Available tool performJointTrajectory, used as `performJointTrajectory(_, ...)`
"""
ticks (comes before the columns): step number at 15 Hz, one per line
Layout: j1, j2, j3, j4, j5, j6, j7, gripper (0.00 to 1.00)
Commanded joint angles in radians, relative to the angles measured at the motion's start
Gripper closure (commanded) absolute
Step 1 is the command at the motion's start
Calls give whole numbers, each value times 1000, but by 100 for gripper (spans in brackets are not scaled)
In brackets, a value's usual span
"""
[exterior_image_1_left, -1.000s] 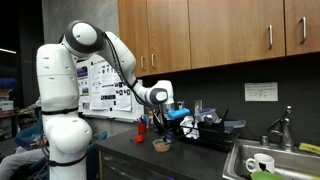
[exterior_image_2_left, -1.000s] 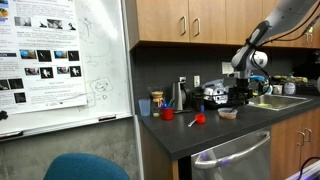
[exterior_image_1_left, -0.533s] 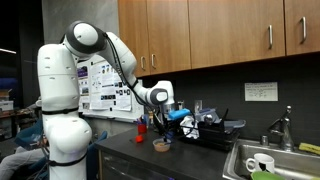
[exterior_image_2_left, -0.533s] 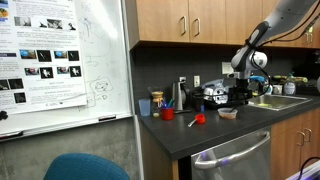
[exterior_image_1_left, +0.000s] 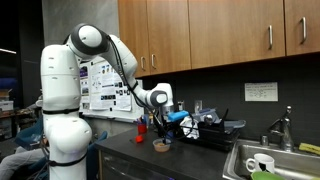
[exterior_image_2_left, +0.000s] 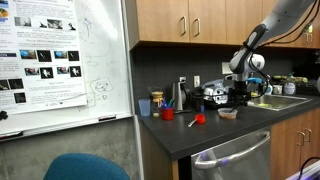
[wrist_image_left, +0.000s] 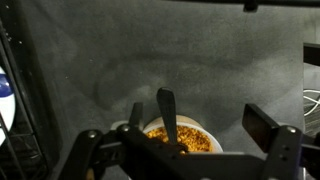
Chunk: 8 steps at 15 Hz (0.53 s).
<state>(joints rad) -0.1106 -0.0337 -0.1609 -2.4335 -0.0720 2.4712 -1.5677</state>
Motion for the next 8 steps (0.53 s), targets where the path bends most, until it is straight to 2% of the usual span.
performJointTrajectory(1,-2,45,13,31,-5,13,-34,0)
performJointTrajectory(8,-15,106,19,82,-33,23,-94,0)
